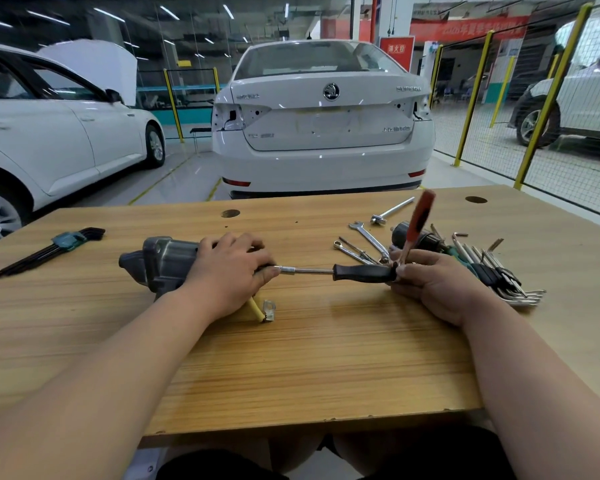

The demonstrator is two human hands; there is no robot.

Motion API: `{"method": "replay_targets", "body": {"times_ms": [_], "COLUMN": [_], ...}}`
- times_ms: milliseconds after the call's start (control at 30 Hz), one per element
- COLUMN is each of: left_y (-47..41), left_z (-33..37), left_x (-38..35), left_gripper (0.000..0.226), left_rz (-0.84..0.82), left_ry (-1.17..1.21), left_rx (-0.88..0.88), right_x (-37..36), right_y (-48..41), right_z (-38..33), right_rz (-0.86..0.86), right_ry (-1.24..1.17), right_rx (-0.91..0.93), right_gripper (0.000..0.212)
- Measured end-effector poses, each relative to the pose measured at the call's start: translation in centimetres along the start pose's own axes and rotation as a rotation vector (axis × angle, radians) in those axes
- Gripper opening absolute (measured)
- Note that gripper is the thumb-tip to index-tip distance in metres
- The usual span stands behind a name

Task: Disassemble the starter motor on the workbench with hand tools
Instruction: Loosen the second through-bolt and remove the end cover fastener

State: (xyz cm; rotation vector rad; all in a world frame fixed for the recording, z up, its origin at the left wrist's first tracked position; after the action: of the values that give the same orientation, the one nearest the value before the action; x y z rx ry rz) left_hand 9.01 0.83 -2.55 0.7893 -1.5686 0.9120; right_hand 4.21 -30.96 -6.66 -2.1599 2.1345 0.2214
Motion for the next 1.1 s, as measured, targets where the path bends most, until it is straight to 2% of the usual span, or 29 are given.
{"method": "replay_targets", "body": {"times_ms": [100, 233, 333, 500, 567, 633, 767, 1000, 1100], "left_y": [0.1, 0.3, 0.3, 0.2, 0.2, 0.2, 0.2, -0.3, -0.5], "left_z": [0.0, 0.1, 0.2, 0.3, 0.4, 0.4, 0.4, 0.1, -1.0], "left_x": [-0.1, -0.1, 0.0, 0.0, 0.0, 0.0, -0.1, 0.5, 1.0], "left_gripper": [0.037, 0.030, 0.026, 0.031, 0.039, 0.043, 0.047, 0.060, 0.081], "left_rz": [0.050, 0.094, 0.103, 0.088, 0.065, 0.044, 0.027, -0.075, -0.132], "left_ry": [0.041, 0.088, 0.094, 0.085, 0.064, 0.031, -0.019, -0.121, -0.159], "left_rx": [-0.008, -0.019, -0.006, 0.031, 0.045, 0.046, 0.046, 0.018, 0.037], "right_x": [-0.1, -0.5, -0.8, -1.0, -0.9, -0.7, -0.1, -0.1, 0.0], "right_y": [0.1, 0.2, 0.3, 0.6, 0.5, 0.4, 0.3, 0.6, 0.7], "right_z": [-0.1, -0.4, -0.5, -0.3, -0.1, 0.0, 0.0, -0.2, -0.2], "right_rz": [0.028, 0.142, 0.196, 0.154, 0.130, 0.084, -0.015, -0.050, -0.048], "right_ry": [0.032, 0.249, 0.374, 0.513, 0.456, 0.290, 0.044, 0.055, 0.086], "right_rx": [-0.006, -0.066, -0.049, -0.008, 0.021, 0.035, 0.009, 0.015, -0.005], "right_gripper": [0.012, 0.032, 0.036, 0.023, 0.014, 0.012, 0.033, 0.041, 0.040]}}
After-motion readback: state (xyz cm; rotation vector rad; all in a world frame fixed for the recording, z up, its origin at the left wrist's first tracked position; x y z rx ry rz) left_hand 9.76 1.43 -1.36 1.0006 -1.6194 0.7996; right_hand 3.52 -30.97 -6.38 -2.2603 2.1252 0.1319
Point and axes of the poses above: each hand's wrist, its own y-axis away from the middle knuckle, its own x-axis out of the back of the hand, z = x × y, the point moved 1 cm from there along -y, towards the middle knuckle, and after that the axes turned 9 degrees about -z, right-handed, at the moved point
